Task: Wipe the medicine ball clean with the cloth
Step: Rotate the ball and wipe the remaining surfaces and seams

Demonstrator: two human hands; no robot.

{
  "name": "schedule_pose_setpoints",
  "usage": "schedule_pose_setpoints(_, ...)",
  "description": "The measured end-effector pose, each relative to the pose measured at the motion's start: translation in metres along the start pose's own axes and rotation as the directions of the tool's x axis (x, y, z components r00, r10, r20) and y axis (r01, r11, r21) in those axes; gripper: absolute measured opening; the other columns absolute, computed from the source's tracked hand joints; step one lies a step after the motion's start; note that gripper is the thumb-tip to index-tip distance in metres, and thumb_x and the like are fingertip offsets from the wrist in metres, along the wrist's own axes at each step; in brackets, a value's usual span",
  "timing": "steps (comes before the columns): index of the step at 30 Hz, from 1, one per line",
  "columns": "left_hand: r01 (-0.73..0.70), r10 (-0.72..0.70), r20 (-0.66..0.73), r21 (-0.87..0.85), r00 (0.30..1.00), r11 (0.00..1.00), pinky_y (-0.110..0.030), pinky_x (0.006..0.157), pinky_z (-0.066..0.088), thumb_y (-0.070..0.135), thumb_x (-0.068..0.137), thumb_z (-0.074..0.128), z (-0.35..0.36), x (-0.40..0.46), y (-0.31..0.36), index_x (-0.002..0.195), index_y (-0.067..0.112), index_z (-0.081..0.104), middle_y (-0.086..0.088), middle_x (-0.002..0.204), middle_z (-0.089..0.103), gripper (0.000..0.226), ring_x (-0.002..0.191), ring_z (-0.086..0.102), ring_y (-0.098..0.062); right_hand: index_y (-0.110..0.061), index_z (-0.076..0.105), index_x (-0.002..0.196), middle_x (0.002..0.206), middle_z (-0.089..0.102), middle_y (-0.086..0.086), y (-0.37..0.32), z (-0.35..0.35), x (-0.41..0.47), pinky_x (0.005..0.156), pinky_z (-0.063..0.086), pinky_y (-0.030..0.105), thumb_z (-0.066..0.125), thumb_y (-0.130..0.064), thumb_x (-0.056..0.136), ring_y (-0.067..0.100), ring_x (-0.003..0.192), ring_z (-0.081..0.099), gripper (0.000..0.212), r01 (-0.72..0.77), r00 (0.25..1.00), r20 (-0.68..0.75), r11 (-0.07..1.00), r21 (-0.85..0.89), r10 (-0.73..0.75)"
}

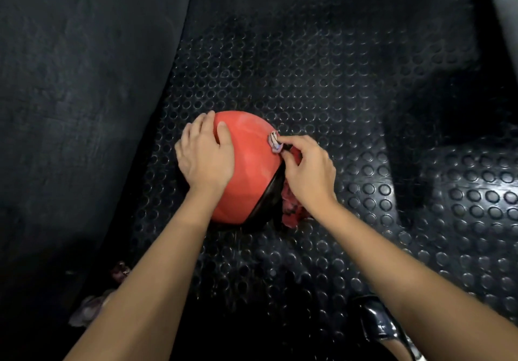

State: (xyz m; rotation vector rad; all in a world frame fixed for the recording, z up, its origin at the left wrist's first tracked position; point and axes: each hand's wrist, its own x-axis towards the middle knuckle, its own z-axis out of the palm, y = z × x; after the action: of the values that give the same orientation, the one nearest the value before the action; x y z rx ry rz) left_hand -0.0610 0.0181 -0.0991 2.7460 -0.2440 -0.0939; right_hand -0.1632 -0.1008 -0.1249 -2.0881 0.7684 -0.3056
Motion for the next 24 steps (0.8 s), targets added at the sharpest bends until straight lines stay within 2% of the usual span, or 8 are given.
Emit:
schedule_pose_setpoints(2, 0.045, -0.046, -0.026, -0.006, 0.999, 0.999, -0.043, 0.115, 0.02, 0.035, 0.1, 0.032, 0.0, 0.003, 0.003, 0.142, 0.021, 0.044, 0.002, 0.149, 0.041, 0.046, 0.139, 0.031, -0.019, -0.033, 0.066, 0.108, 0.105, 0.06, -0.016, -0.006, 0.007, -0.023, 0.078, 0.046, 0.031, 0.059, -0.014, 0.088, 0.011, 0.097, 0.056, 0.027, 0.041, 0.999, -0.031, 0.999, 0.016, -0.041)
schedule_pose_setpoints(5, 0.067, -0.067, -0.01, -0.033, 0.998, 0.997, -0.046, 0.114, 0.022, 0.034, 0.1, 0.032, -0.002, 0.007, 0.001, 0.141, 0.021, 0.045, 0.002, 0.148, 0.042, 0.045, 0.138, 0.033, -0.02, -0.031, 0.067, 0.108, 0.102, 0.059, -0.014, -0.009, 0.013, -0.059, 0.069, 0.047, 0.03, 0.06, -0.013, 0.087, 0.013, 0.092, 0.054, 0.029, 0.182, 0.983, 0.013, 0.983, -0.037, -0.182)
schedule_pose_setpoints(7, 0.062, -0.062, -0.016, -0.04, 0.998, 0.997, -0.046, 0.115, 0.021, 0.034, 0.1, 0.032, -0.001, 0.003, 0.0, 0.141, 0.021, 0.045, 0.003, 0.148, 0.041, 0.045, 0.139, 0.032, -0.019, -0.033, 0.067, 0.11, 0.101, 0.059, -0.015, -0.002, 0.012, -0.044, 0.068, 0.043, 0.027, 0.058, -0.011, 0.087, 0.011, 0.091, 0.052, 0.032, 0.141, 0.989, -0.046, 0.989, -0.05, -0.144)
schedule_pose_setpoints(10, 0.096, -0.097, -0.04, -0.028, 0.994, 0.995, -0.046, 0.116, 0.017, 0.033, 0.1, 0.032, 0.001, -0.002, 0.004, 0.143, 0.02, 0.042, 0.002, 0.15, 0.039, 0.045, 0.14, 0.029, -0.019, -0.034, 0.066, 0.112, 0.101, 0.058, -0.016, -0.005, 0.013, -0.028, 0.071, 0.039, 0.024, 0.057, -0.011, 0.088, 0.008, 0.093, 0.053, 0.034, 0.007, 0.995, -0.096, 1.0, 0.001, -0.007)
schedule_pose_setpoints(15, 0.152, -0.155, -0.031, -0.08, 0.987, 0.985, -0.047, 0.115, 0.018, 0.03, 0.1, 0.032, -0.003, 0.002, 0.003, 0.142, 0.021, 0.044, 0.003, 0.149, 0.039, 0.045, 0.139, 0.031, -0.019, -0.03, 0.068, 0.107, 0.094, 0.057, -0.013, -0.011, 0.015, -0.05, 0.068, 0.047, 0.03, 0.062, -0.011, 0.085, 0.011, 0.086, 0.056, 0.029, 0.107, 0.994, -0.032, 0.994, 0.015, -0.107)
schedule_pose_setpoints(19, 0.114, -0.118, -0.06, -0.069, 0.991, 0.991, -0.046, 0.115, 0.019, 0.03, 0.1, 0.031, 0.001, -0.006, 0.001, 0.142, 0.022, 0.043, 0.005, 0.149, 0.039, 0.044, 0.139, 0.03, -0.017, -0.027, 0.067, 0.105, 0.094, 0.057, -0.01, -0.004, 0.012, -0.013, 0.07, 0.048, 0.034, 0.059, -0.011, 0.086, 0.011, 0.081, 0.057, 0.026, -0.072, 0.991, -0.11, 0.997, 0.033, 0.076)
schedule_pose_setpoints(24, 0.122, -0.128, -0.079, -0.08, 0.989, 0.989, -0.046, 0.115, 0.019, 0.027, 0.1, 0.031, 0.003, -0.003, 0.0, 0.142, 0.021, 0.044, 0.004, 0.149, 0.04, 0.044, 0.139, 0.031, -0.017, -0.028, 0.068, 0.106, 0.09, 0.056, -0.011, -0.009, 0.013, -0.056, 0.067, 0.045, 0.025, 0.063, -0.017, 0.088, 0.005, 0.079, 0.056, 0.022, 0.031, 0.999, -0.042, 0.996, 0.078, -0.028)
